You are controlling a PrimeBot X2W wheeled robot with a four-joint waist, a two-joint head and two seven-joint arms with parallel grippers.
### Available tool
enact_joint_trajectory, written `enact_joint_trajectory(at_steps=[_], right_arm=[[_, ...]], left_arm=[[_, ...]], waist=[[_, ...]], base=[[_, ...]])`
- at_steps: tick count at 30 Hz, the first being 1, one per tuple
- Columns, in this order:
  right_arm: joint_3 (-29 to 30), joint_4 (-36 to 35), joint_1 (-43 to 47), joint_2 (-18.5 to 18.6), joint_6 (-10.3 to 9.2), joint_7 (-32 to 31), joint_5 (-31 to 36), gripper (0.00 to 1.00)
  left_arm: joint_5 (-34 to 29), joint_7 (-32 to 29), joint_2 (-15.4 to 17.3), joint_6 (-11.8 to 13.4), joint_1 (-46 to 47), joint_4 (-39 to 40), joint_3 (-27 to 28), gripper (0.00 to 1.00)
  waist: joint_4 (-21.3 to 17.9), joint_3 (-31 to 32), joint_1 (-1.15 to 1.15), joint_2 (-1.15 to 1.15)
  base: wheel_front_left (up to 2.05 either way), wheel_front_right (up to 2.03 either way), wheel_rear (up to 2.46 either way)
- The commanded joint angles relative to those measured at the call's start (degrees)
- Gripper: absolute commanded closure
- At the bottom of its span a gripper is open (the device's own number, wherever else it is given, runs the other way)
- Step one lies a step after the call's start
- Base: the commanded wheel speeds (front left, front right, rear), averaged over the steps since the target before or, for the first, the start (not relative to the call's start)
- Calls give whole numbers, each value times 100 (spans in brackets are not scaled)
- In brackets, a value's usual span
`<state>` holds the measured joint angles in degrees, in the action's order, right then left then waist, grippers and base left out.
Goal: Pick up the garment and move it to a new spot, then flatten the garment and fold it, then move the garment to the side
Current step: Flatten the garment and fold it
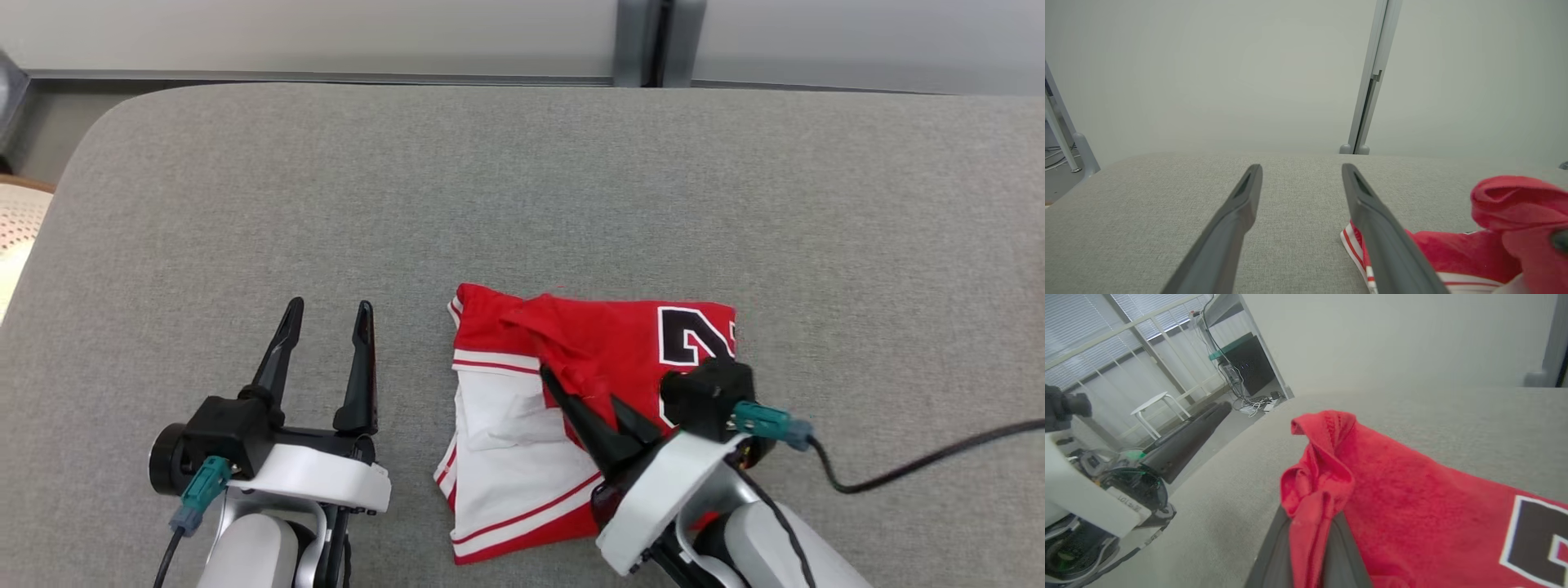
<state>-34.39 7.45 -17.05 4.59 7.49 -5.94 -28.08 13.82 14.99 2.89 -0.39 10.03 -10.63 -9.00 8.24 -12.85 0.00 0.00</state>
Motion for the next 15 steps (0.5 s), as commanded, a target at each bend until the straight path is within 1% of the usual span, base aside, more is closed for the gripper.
enact_joint_trajectory(at_steps=[1,3,5,7,8,10,15], right_arm=[[-46,96,-99,-7,0,35,1,100],[-248,481,-228,-63,0,95,-77,100],[-326,824,-371,-91,0,169,-99,100],[-406,1047,-491,-128,0,275,-161,40],[-478,1114,-557,-140,0,331,-213,0],[-639,1144,-693,-150,0,458,-282,0],[-947,925,-970,-147,0,867,-458,0]], left_arm=[[34,25,12,2,105,-5,-14,0],[107,25,14,45,130,-20,-72,0],[155,25,11,83,167,-25,-147,0],[185,25,12,111,221,-14,-188,0],[189,25,12,139,237,-5,-199,0],[217,25,11,163,244,8,-205,0],[184,25,12,211,251,26,-175,0]], waist=[[94,-41,0,0],[175,-77,0,0],[237,-127,0,0],[268,-171,0,0],[272,-194,0,0],[264,-227,0,0],[199,-277,0,0]], base=[[0,0,0],[0,0,0],[0,0,0],[0,0,0],[0,0,0],[0,0,0],[0,0,0]])
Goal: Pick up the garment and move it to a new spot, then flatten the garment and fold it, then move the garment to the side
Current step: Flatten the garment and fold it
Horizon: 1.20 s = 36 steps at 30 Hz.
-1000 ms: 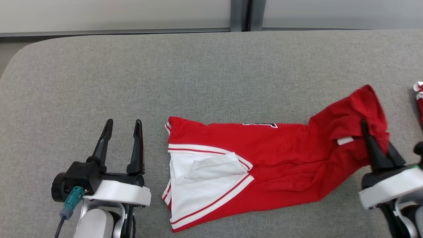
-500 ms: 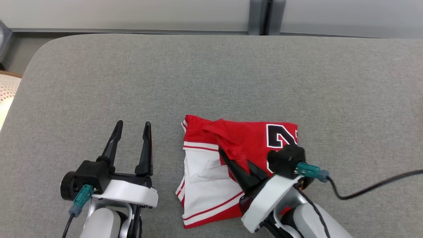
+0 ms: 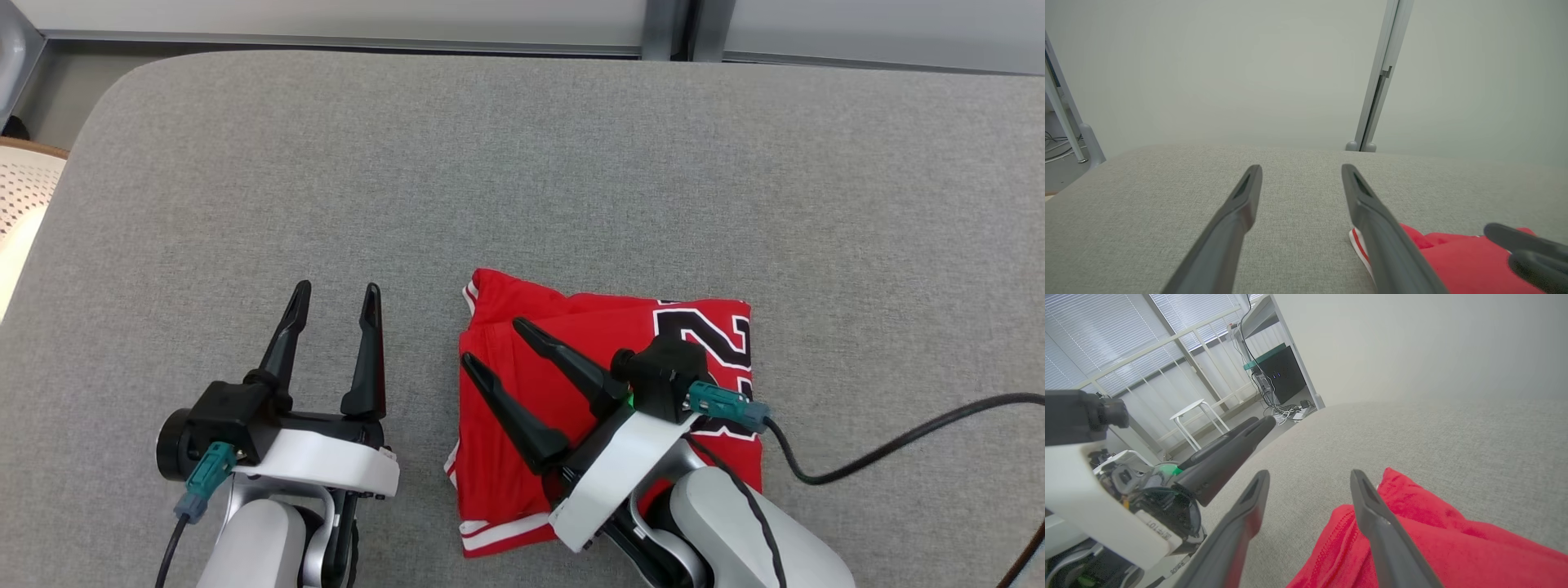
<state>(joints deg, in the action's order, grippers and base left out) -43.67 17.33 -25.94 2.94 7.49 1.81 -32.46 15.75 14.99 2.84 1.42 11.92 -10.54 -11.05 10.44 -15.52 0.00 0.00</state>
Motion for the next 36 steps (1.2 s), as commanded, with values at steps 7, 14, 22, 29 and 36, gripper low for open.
enact_joint_trajectory(at_steps=[7,14,22,29,36], right_arm=[[489,-769,-216,344,0,813,-35,0],[2139,-1263,447,902,0,1016,338,0],[3581,-1480,1591,1176,0,738,793,0],[4154,-1757,2568,1065,0,347,1185,0],[4195,-1909,3046,960,0,104,1368,0]], left_arm=[[-112,25,17,33,63,70,138,0],[-265,25,42,-12,-50,131,299,0],[-280,25,146,-81,-268,83,493,0],[-159,25,346,-287,-579,-9,642,0],[-106,-73,522,-351,-955,-106,652,0]], waist=[[-160,16,0,0],[-374,120,0,0],[-587,388,0,0],[-667,799,0,0],[-724,1215,0,0]], base=[[0,0,0],[0,0,0],[0,0,0],[0,0,0],[0,0,0]])
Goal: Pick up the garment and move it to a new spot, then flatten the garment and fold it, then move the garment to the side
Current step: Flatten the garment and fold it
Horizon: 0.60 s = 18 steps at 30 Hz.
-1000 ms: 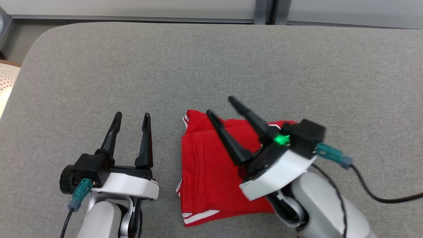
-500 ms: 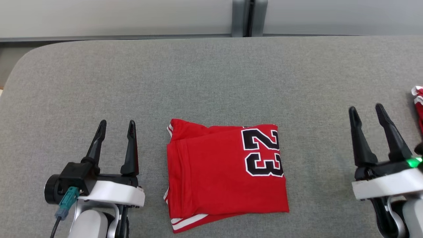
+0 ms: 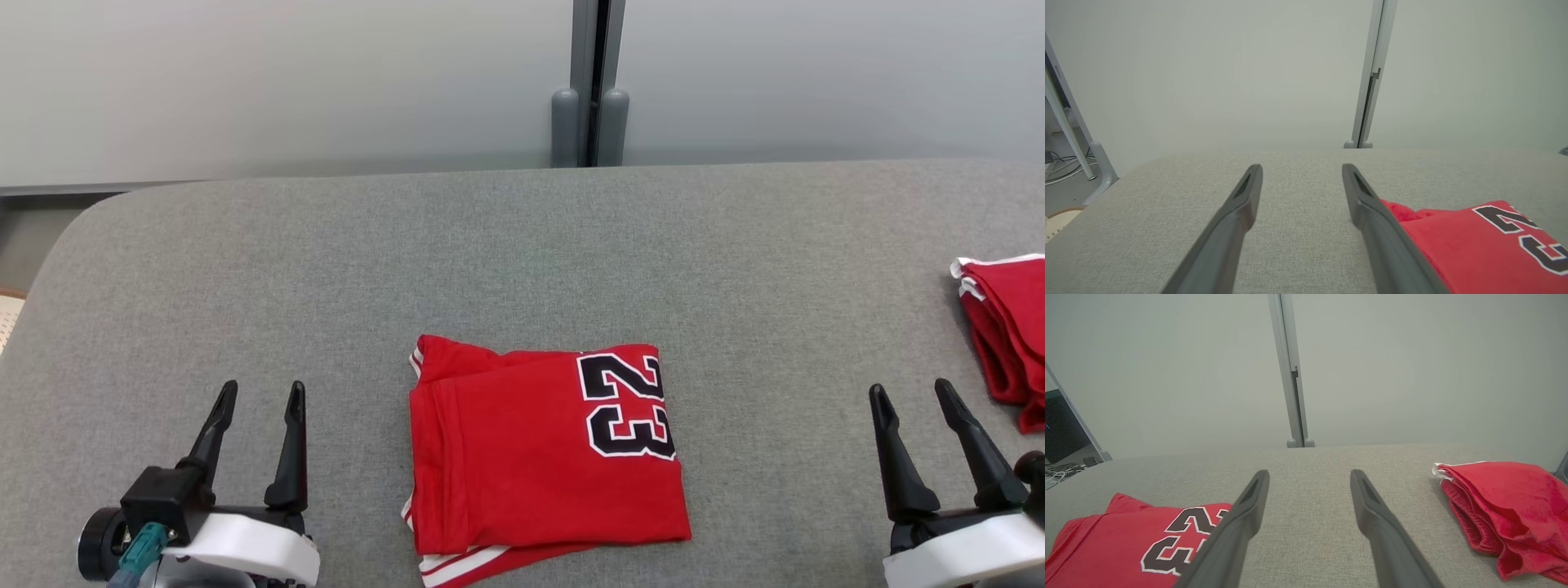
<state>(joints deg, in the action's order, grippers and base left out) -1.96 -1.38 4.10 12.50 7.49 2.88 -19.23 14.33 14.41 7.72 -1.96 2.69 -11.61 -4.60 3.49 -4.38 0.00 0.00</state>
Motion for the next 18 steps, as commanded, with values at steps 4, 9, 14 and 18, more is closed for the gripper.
enact_joint_trajectory(at_steps=[4,9,14,18], right_arm=[[46,-150,269,-97,0,-109,104,0],[102,-293,474,-181,0,-221,177,0],[159,-455,607,-199,0,-349,268,0],[196,-509,652,-208,0,-403,291,0]], left_arm=[[44,-96,78,15,-284,50,-16,0],[65,-160,131,33,-525,184,-42,0],[32,-213,192,71,-630,329,-56,0],[47,-251,198,113,-713,425,-69,0]], waist=[[-80,319,0,0],[-94,510,0,0],[-80,604,0,0],[-73,638,0,0]], base=[[0,0,0],[0,0,0],[0,0,0],[0,0,0]])
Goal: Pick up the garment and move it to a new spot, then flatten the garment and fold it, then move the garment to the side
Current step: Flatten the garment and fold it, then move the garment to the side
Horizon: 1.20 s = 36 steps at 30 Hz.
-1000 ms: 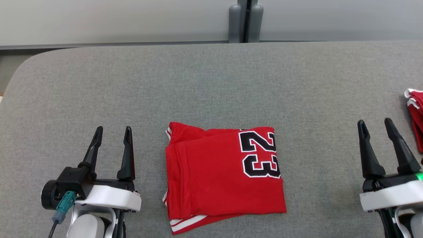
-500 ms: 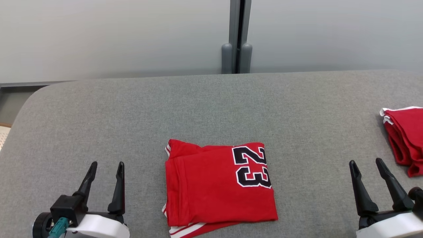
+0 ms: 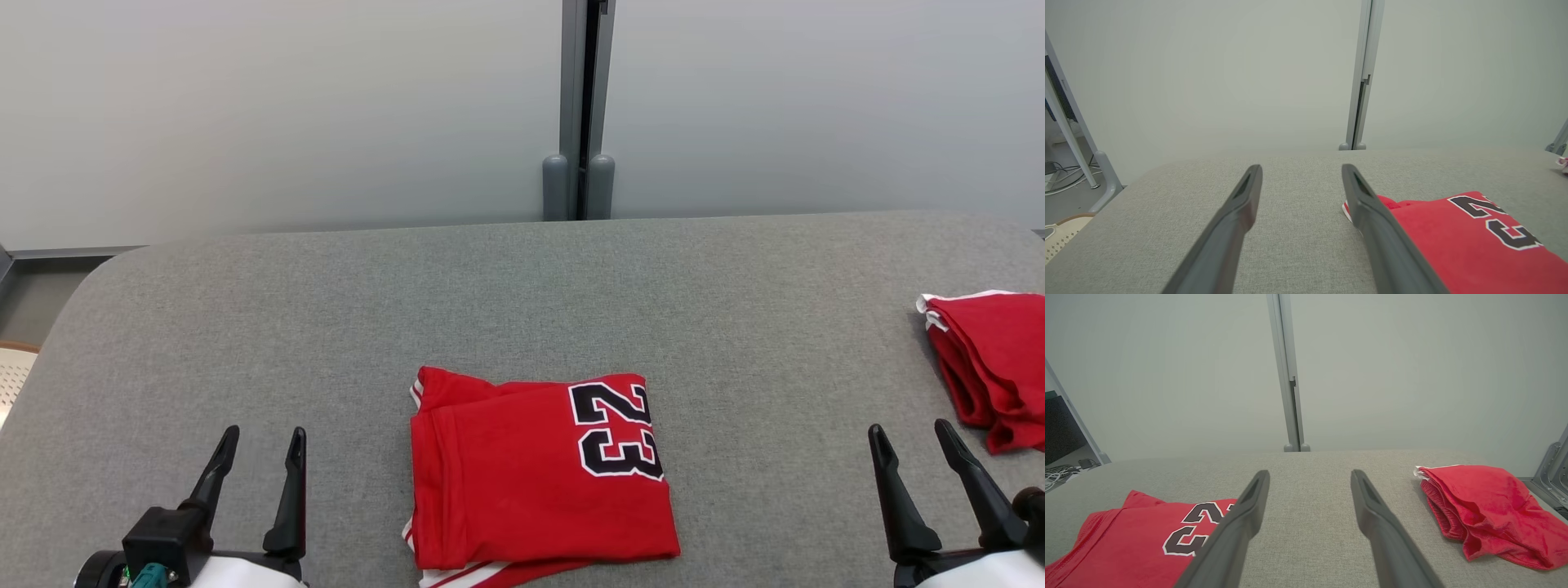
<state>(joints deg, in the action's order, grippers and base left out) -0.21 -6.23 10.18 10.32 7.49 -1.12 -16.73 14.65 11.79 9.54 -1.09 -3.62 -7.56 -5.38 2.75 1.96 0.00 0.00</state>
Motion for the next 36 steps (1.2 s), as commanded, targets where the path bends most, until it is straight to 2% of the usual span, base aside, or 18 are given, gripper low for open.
enact_joint_trajectory(at_steps=[1,17,24,29,36], right_arm=[[26,-34,50,6,0,-22,41,0],[4,4,-17,-36,0,-119,83,0],[15,23,-52,-53,0,-159,88,0],[-53,253,-82,-51,0,-232,-1,0],[-545,1302,-700,72,0,-193,-252,0]], left_arm=[[19,-4,21,29,-86,40,5,0],[65,-51,36,156,-59,139,-40,0],[34,-62,20,191,75,179,-106,0],[-7,-41,-48,144,328,240,-252,0],[8,146,-267,131,797,243,-419,0]], waist=[[2,11,0,0],[9,67,0,0],[127,30,0,0],[498,-140,0,0],[1168,-593,0,0]], base=[[0,0,0],[0,0,0],[0,0,0],[0,0,0],[0,0,0]])
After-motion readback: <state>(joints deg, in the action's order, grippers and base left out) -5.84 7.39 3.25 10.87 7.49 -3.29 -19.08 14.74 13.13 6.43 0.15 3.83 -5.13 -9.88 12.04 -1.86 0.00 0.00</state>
